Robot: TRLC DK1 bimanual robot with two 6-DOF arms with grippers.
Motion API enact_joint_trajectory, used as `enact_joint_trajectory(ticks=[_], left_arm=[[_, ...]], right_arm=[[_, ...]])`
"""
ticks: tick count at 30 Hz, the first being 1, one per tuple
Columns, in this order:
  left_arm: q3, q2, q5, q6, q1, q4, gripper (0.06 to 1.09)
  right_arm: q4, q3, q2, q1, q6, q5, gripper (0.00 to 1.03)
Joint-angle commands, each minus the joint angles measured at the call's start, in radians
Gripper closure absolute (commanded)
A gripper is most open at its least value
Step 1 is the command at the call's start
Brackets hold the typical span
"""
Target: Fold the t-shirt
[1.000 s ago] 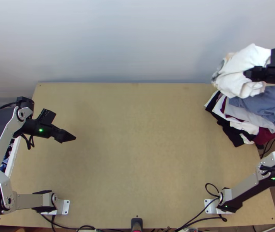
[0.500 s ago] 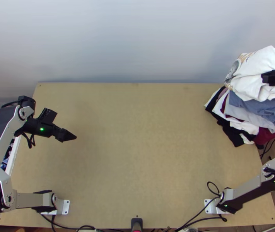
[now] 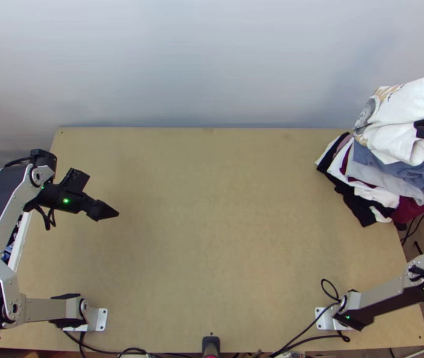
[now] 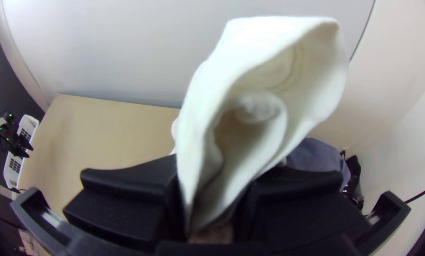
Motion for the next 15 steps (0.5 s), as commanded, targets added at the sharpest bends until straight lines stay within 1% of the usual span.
enact_joint_trajectory(ticks=[1,4,8,15], left_arm=[[-0.004,0.0,-0.008,-0.01,-0.008,0.011,0.1],[-0.01,-0.006,-0.009,-0.012,-0.008,0.013,0.1],[-0.021,-0.014,-0.015,-0.013,-0.008,0.013,0.1],[-0.041,-0.027,-0.031,-0.018,-0.007,0.02,0.1]], right_arm=[[-0.011,-0.023,-0.028,0.0,-0.008,-0.011,1.0],[-0.014,-0.044,-0.033,-0.006,-0.011,-0.018,1.0],[-0.014,-0.075,-0.027,-0.032,-0.052,-0.026,1.0],[-0.011,-0.103,0.075,-0.144,-0.126,-0.046,1.0]])
